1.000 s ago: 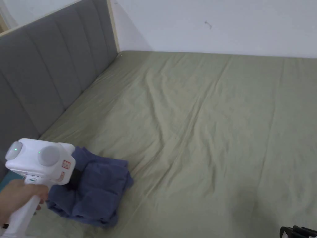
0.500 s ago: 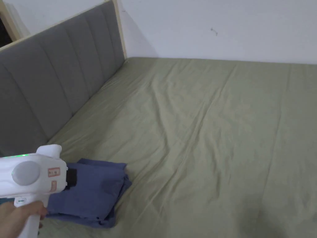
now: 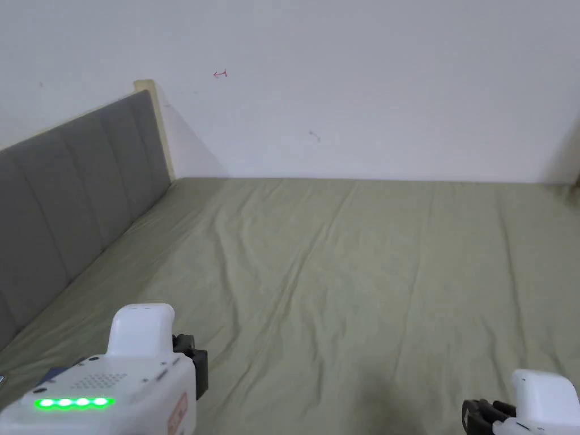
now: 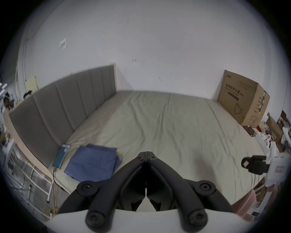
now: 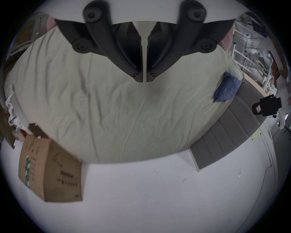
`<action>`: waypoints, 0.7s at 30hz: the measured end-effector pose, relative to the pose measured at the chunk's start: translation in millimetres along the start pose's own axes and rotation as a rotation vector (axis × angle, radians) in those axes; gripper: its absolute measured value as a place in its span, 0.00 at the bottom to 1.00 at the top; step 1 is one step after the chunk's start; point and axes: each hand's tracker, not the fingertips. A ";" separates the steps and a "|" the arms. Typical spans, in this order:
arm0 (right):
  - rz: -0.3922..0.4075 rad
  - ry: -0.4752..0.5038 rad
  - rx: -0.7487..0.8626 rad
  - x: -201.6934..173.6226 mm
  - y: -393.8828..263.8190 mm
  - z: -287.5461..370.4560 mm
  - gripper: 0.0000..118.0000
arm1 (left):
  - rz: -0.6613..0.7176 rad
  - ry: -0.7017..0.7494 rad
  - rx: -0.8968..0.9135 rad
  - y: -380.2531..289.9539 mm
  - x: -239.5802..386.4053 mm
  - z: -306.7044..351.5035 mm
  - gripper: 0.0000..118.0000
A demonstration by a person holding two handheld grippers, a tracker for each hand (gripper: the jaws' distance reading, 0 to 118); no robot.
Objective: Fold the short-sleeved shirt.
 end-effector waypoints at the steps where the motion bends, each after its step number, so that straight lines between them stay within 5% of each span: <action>1: 0.011 -0.016 0.054 -0.8 5.0 9.3 0.04 | -0.015 0.005 0.036 0.6 9.2 7.3 0.00; 5: 0.080 -0.134 0.240 -9.5 20.4 41.1 0.04 | 0.058 -0.125 0.147 9.2 27.2 29.2 0.00; 8: 0.116 -0.187 0.341 -16.6 29.6 64.4 0.04 | 0.004 -0.081 0.236 15.1 46.3 43.4 0.00; 21: 0.139 -0.215 0.532 -22.9 44.8 115.1 0.04 | -0.105 -0.103 0.403 24.6 99.8 77.4 0.00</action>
